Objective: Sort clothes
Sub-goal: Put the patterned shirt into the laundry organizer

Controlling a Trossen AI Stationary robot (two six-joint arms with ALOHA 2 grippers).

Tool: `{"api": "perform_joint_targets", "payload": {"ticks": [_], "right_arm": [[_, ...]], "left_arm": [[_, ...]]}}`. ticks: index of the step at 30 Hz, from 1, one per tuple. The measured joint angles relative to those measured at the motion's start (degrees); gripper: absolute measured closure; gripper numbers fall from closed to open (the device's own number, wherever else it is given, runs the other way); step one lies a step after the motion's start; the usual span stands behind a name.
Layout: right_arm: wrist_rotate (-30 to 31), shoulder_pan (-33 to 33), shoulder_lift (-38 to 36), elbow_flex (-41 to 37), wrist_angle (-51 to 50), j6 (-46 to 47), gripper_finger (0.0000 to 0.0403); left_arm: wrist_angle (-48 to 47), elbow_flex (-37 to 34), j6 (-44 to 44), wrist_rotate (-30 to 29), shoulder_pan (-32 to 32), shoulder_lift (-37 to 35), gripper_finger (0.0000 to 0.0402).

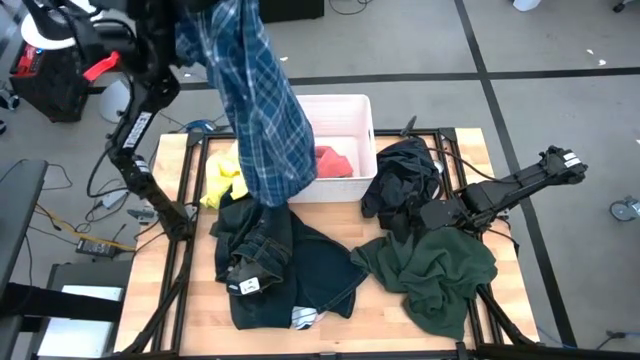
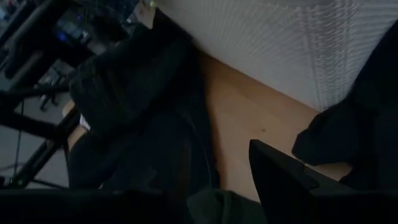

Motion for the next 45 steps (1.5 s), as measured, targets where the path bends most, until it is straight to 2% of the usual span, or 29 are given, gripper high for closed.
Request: {"api": "perform_joint_targets", "payload": {"ticks": [6, 11, 17, 22, 26, 32, 35, 41, 43, 45], "right_arm": [[3.4, 0.0, 0.0, 0.0, 0.1, 2.7, 0.0239], [5.3, 0.0, 0.0, 0.0, 0.2, 4.4, 0.0239], [6.7, -0.3, 0.0, 0.0, 0.2, 5.8, 0.0239], [7.7, -0.3, 0.0, 0.0, 0.3, 6.2, 0.0239], [7.8, -0.3, 0.0, 0.0, 0.4, 6.2, 0.0239], [7.9, -0.3, 0.0, 0.0, 0.4, 6.2, 0.0239], [7.9, -0.3, 0.0, 0.0, 0.3, 6.4, 0.0239], [7.9, -0.3, 0.0, 0.0, 0.3, 6.7, 0.0239], [7.9, -0.3, 0.0, 0.0, 0.3, 6.7, 0.0239], [7.9, -0.3, 0.0, 0.0, 0.4, 6.7, 0.0239]], "left_arm": [[-1.9, 0.0, -5.5, 4.1, 8.1, 4.3, 0.0401], [-6.2, 0.0, -17.7, 9.9, 12.4, 8.6, 0.0401], [-12.0, -0.1, -32.3, 28.0, 13.0, 12.8, 0.0401], [-23.0, -0.2, -36.8, 45.2, 12.2, 14.1, 0.0401], [-34.6, -0.2, -36.1, 50.3, 11.4, 13.9, 0.0401], [-50.7, -0.2, -35.7, 50.8, 11.9, 13.6, 0.0401], [-62.5, -0.2, -31.6, 50.1, 12.2, 13.6, 0.0401], [-84.3, -0.2, -17.1, 39.1, 11.5, 13.9, 0.0401], [-88.5, -0.3, -14.5, 36.8, 11.0, 14.0, 0.0401], [-88.4, -2.4, -13.4, 35.9, 10.2, 14.1, 0.0401]]}}
